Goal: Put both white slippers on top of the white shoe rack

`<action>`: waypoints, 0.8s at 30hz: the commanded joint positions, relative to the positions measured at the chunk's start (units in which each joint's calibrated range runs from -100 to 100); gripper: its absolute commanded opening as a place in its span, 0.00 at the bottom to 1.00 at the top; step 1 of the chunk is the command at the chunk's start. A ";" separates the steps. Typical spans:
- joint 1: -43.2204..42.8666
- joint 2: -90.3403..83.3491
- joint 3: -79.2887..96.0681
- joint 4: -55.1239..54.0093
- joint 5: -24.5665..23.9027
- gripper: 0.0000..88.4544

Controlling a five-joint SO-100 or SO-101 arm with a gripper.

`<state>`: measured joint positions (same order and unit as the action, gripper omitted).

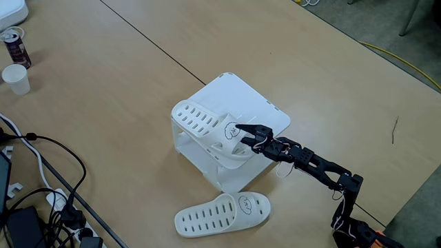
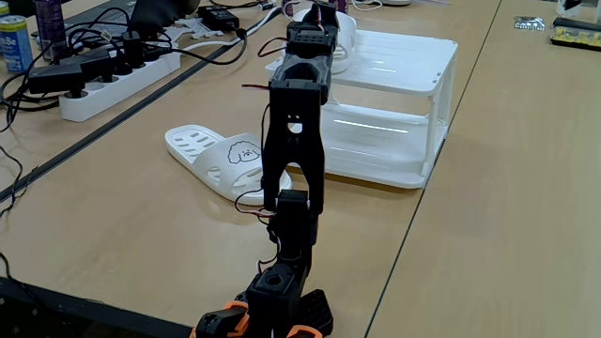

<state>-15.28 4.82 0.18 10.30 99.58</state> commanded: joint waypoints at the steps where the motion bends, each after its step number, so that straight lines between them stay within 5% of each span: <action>1: -0.59 -1.67 -4.55 -0.29 0.42 0.17; 24: -1.66 -2.34 0.14 -0.29 0.42 0.17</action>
<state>-16.85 4.82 0.18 10.30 99.58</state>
